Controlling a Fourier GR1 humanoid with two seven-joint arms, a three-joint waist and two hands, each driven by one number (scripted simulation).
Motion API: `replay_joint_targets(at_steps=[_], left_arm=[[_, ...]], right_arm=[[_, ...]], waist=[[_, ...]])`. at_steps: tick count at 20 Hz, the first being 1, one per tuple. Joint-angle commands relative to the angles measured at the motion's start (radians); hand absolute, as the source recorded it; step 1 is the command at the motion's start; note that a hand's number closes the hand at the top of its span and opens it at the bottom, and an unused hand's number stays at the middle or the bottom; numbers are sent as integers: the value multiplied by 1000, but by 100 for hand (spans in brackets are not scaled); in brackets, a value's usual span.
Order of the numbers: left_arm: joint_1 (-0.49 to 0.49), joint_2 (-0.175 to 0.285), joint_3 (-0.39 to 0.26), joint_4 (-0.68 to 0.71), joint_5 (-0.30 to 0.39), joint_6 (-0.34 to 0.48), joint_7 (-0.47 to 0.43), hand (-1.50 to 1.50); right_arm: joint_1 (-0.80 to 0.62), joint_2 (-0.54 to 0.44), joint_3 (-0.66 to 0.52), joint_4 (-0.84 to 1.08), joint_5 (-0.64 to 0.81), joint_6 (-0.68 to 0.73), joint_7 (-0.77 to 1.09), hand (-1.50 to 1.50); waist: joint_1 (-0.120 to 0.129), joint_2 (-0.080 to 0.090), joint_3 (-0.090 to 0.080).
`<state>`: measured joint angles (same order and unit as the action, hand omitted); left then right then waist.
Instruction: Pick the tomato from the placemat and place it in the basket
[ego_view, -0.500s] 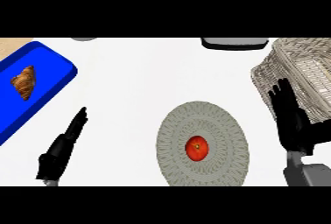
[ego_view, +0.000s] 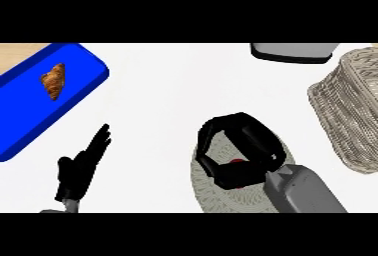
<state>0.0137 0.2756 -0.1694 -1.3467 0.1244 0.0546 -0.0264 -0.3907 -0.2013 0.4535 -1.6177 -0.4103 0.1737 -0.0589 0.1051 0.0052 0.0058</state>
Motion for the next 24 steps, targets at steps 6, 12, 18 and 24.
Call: replay_joint_targets(at_steps=[6,12,18,24], left_arm=[[77,15,37,21,44,41,231,0],[109,45,80,-31,78,42,265,0],[108,32,65,-44,58,54,268,0],[122,32,53,-58,48,44,261,0]], right_arm=[[-44,14,340,-135,362,-5,56,-150],[-265,-204,196,-221,600,1,244,-150],[-451,-388,20,-298,462,264,354,-150],[-583,-549,-15,-228,264,593,416,-150]], waist=[[-104,-15,-6],[-125,-22,-8],[-117,-11,-7],[-110,-9,-9]])
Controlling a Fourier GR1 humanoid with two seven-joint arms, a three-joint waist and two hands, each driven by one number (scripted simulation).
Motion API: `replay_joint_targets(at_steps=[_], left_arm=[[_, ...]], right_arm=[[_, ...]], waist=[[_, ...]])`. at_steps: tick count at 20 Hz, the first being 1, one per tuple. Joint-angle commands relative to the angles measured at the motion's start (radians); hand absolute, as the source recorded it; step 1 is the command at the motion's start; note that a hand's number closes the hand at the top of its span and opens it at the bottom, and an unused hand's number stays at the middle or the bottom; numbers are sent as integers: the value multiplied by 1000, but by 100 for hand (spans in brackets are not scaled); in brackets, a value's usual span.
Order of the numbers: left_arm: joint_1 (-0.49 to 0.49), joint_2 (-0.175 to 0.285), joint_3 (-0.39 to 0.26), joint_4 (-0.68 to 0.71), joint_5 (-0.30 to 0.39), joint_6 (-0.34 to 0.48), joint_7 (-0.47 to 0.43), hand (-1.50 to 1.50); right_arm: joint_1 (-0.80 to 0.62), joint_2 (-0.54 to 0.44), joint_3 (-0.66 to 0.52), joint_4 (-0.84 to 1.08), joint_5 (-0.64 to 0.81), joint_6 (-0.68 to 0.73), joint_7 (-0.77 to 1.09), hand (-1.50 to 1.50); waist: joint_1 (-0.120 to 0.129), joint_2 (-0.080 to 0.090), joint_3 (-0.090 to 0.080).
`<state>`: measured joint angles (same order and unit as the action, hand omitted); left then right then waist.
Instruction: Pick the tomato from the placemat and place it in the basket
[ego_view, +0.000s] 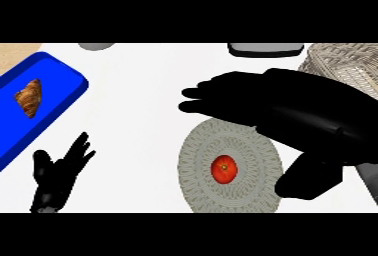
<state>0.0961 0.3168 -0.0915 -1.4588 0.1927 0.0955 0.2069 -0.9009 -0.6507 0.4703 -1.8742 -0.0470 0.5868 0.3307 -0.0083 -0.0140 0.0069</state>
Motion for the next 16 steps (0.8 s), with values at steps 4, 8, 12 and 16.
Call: replay_joint_targets(at_steps=[4,8,12,16], left_arm=[[38,-26,-30,55,-19,7,42,0],[82,-27,-34,22,-27,7,39,0],[41,-3,0,29,-16,-10,69,0],[69,-35,-19,60,-38,-14,-2,0]], right_arm=[[-116,-156,-38,73,-143,312,41,-150],[-116,-170,-58,32,-178,365,84,-150],[-77,-164,-89,4,-201,381,89,-150],[-20,-78,-51,16,-111,322,90,-150]], waist=[[12,14,-9],[11,10,-8],[7,10,-7],[15,15,-7]])
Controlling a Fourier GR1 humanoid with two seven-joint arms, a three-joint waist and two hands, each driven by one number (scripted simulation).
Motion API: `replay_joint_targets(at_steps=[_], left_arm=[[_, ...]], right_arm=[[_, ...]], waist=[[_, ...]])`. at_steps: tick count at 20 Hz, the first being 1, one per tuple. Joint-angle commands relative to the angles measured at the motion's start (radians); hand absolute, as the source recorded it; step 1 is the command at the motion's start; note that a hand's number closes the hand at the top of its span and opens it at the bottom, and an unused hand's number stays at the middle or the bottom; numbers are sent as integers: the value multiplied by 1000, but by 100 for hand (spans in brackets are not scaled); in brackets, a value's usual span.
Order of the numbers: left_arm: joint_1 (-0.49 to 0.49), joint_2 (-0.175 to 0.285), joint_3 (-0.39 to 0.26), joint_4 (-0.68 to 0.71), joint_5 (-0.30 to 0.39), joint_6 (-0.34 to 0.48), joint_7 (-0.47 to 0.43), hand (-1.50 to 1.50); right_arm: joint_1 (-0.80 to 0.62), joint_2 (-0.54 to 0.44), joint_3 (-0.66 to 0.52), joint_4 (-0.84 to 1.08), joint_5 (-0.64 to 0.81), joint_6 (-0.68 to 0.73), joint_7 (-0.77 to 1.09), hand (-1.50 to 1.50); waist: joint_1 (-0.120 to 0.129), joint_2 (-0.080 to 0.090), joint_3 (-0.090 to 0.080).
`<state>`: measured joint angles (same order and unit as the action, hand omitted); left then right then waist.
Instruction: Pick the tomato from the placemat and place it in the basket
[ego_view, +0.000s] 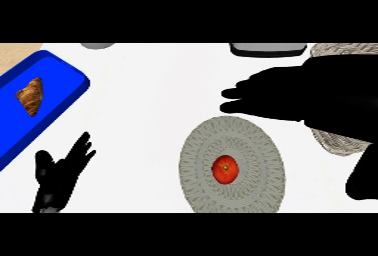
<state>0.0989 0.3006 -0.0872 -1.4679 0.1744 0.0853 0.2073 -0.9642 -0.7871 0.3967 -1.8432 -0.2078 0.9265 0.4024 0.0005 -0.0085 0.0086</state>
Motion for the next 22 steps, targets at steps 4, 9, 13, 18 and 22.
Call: replay_joint_targets(at_steps=[4,9,13,18,22], left_arm=[[35,15,18,79,3,-34,26,0],[44,-45,-20,85,-29,6,23,0],[22,-28,-14,66,-49,7,41,0],[23,-36,-7,38,-24,-11,75,0],[-18,-29,30,108,-9,-30,64,0]], right_arm=[[117,114,38,-48,121,-36,2,-150],[197,183,78,-39,246,-65,-48,-150],[256,260,169,-54,398,-121,-51,-150],[243,283,206,43,505,-110,-124,-150],[370,204,212,6,603,-176,-250,-150]], waist=[[5,10,-9],[7,12,-8],[7,11,-8],[18,13,-8],[0,13,-8]])
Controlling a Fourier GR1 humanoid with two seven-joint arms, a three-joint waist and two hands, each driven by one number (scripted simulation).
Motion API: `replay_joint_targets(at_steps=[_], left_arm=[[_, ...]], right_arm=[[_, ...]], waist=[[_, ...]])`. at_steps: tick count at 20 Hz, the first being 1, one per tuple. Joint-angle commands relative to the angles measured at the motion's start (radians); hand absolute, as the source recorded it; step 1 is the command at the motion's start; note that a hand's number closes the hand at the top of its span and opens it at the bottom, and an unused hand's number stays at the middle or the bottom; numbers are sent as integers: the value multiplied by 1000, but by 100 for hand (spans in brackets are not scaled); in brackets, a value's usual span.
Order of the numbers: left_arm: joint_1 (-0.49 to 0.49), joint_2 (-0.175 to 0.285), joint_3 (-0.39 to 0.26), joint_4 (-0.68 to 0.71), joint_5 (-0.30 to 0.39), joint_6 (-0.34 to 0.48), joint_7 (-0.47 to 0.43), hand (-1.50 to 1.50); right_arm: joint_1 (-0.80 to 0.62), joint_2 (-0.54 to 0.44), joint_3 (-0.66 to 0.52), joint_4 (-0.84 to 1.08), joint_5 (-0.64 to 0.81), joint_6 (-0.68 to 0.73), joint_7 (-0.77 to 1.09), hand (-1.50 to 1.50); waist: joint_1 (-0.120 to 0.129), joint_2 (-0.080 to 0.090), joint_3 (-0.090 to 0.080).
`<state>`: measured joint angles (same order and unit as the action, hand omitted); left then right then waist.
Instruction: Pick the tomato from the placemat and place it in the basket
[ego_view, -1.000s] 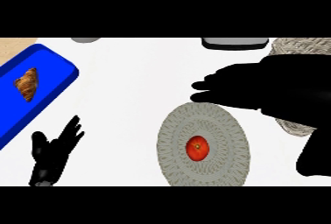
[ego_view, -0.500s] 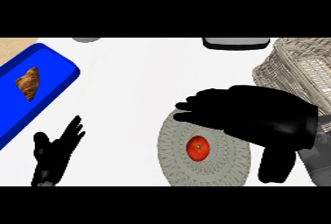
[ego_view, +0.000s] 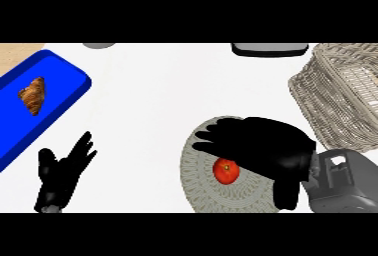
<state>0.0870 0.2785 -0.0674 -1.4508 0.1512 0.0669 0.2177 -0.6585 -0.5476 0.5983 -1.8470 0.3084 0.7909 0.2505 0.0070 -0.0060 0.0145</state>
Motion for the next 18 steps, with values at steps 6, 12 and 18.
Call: replay_joint_targets(at_steps=[6,12,18], left_arm=[[14,-3,-10,1,-21,7,105,0],[39,-3,15,58,-8,-37,32,0],[0,-44,-4,91,-38,-7,48,0]], right_arm=[[18,74,15,158,157,-75,-156,-150],[111,82,64,142,265,-147,-199,-150],[148,100,90,209,352,-223,-276,-150]], waist=[[4,8,-14],[-2,7,-15],[-6,9,-14]])
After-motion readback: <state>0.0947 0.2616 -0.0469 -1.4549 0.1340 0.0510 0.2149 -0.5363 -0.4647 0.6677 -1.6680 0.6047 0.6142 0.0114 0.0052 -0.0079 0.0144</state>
